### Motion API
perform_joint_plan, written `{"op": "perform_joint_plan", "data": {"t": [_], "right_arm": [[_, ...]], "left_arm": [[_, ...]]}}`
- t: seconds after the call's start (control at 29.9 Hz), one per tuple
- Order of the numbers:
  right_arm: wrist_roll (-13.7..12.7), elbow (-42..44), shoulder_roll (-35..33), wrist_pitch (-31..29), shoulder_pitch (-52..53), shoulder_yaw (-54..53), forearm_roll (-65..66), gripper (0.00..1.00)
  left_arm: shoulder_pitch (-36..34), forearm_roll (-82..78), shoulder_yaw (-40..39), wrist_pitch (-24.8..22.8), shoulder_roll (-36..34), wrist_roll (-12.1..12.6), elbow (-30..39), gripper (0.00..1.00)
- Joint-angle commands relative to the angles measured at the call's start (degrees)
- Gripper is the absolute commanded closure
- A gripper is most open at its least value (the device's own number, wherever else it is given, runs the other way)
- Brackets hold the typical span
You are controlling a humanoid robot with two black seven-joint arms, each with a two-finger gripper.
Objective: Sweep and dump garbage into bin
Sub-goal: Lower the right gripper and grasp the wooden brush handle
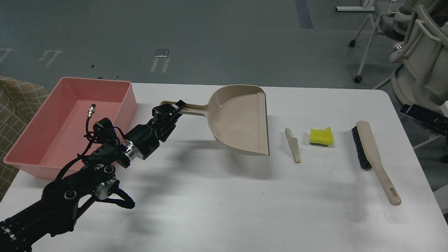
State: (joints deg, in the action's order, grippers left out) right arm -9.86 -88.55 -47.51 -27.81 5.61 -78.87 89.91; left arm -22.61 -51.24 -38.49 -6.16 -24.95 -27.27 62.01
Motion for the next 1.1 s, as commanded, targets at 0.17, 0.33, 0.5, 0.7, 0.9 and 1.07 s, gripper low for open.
{"op": "perform_joint_plan", "data": {"t": [0.17, 0.33, 0.5, 0.7, 0.9, 1.07], "right_arm": [[4.3, -2.0, -3.4, -0.2, -2.8, 0.5, 1.1, 0.0], [2.9, -2.1, -3.5, -0.2, -1.8, 3.6, 2.0, 0.0], [-2.2, -1.8, 0.6, -0.2, -2.1, 4.0, 3.1, 0.02], [-3.6, -1.5, 4.3, -0.2, -2.4, 4.3, 3.3, 0.03], [-8.4, -0.1, 10.4, -0.2, -3.0, 4.3, 10.0, 0.06], [-8.5, -0.4, 13.5, -0.2, -5.3, 4.2, 14.9, 0.01]], "left_arm": [[0.0, 0.1, 0.0, 0.0, 0.1, -0.1, 0.3, 1.0], [0.0, 0.1, 0.0, 0.0, 0.0, -0.1, 0.3, 1.0], [0.1, 0.1, 0.1, 0.0, 0.1, -0.1, 0.3, 1.0], [0.8, 0.0, 0.1, 0.0, 0.3, -0.1, 0.3, 1.0], [0.9, 0.0, 0.1, 0.0, -0.1, -0.2, 0.3, 1.0], [0.9, 0.1, 0.1, 0.0, 0.0, -0.7, 0.3, 1.0]]}}
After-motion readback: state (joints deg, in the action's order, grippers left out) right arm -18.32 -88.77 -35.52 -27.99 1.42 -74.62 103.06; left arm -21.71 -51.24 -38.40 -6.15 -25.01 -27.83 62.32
